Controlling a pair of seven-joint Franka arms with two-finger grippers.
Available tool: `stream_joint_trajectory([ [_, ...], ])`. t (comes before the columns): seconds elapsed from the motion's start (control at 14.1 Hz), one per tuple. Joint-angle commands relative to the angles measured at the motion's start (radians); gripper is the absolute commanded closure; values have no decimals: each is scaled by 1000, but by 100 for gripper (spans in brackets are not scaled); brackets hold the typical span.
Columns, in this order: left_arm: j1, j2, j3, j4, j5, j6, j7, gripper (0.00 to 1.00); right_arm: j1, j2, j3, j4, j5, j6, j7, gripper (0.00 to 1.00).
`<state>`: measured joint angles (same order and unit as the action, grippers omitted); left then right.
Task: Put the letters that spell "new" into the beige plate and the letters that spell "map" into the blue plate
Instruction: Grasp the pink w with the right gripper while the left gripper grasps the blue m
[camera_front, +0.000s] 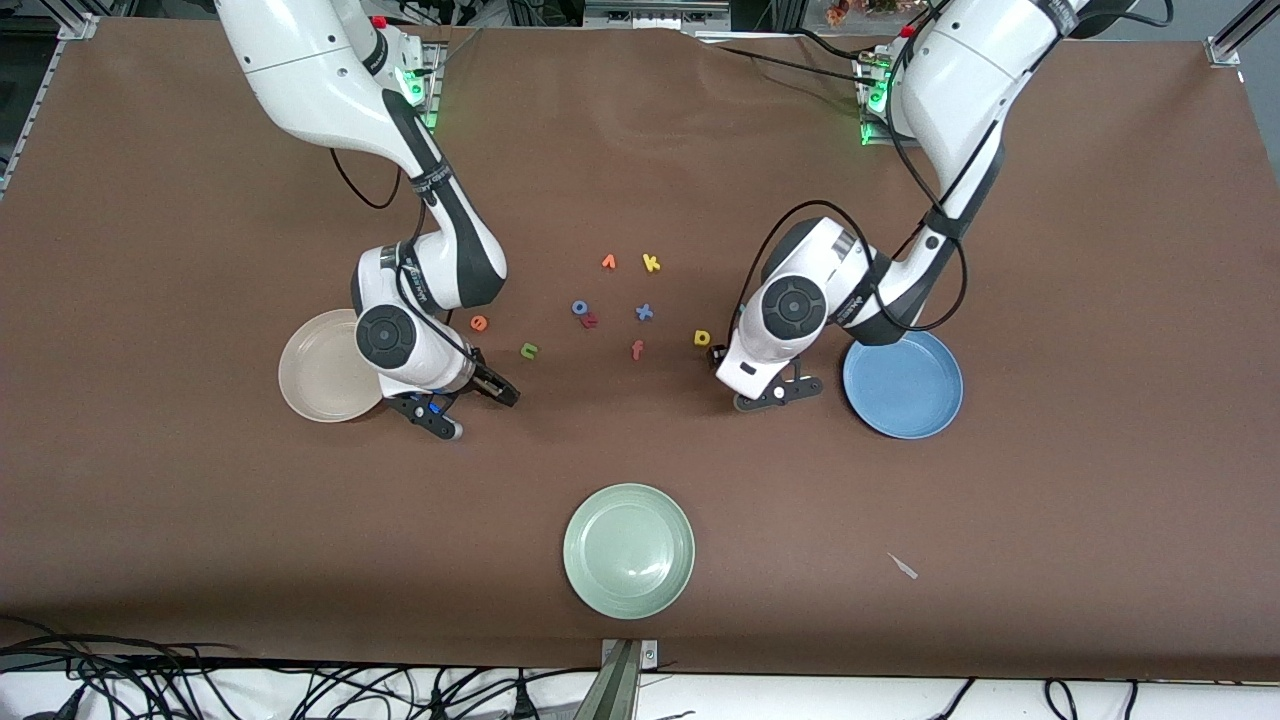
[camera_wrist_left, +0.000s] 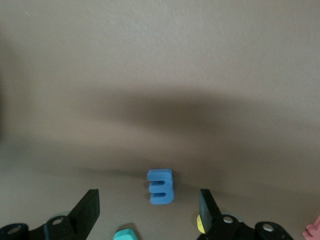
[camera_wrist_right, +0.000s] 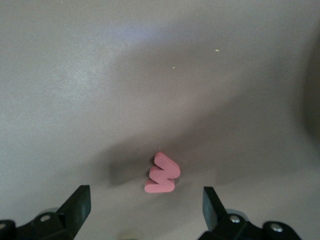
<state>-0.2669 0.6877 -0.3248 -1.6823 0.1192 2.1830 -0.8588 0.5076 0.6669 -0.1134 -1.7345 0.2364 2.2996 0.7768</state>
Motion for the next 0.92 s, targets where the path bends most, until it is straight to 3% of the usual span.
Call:
stream_joint_trajectory([
  [0.0, 2, 7, 1, -37, 31, 59, -20, 14, 5, -12, -6, -28, 20, 24, -2, 7],
  [0.21, 3, 7, 1, -83, 45, 118, -19, 17, 3, 0, -6, -30, 20, 37, -5, 20],
  [0.5, -3, 15, 1, -86, 45, 119, -19, 46, 0, 6, -6, -30, 20, 37, -10, 34],
  [0.64, -3, 16, 1, -96, 45, 129, -19, 63, -3, 8, -6, -30, 20, 38, -16, 35],
  [0.71, -3, 18, 1, -102, 45, 139, -19, 67, -1, 8, -6, -30, 20, 43, -16, 37],
  [0.85, 0, 10, 3, -102, 46, 130, -5, 85, -3, 17, -6, -28, 20, 44, -16, 48],
])
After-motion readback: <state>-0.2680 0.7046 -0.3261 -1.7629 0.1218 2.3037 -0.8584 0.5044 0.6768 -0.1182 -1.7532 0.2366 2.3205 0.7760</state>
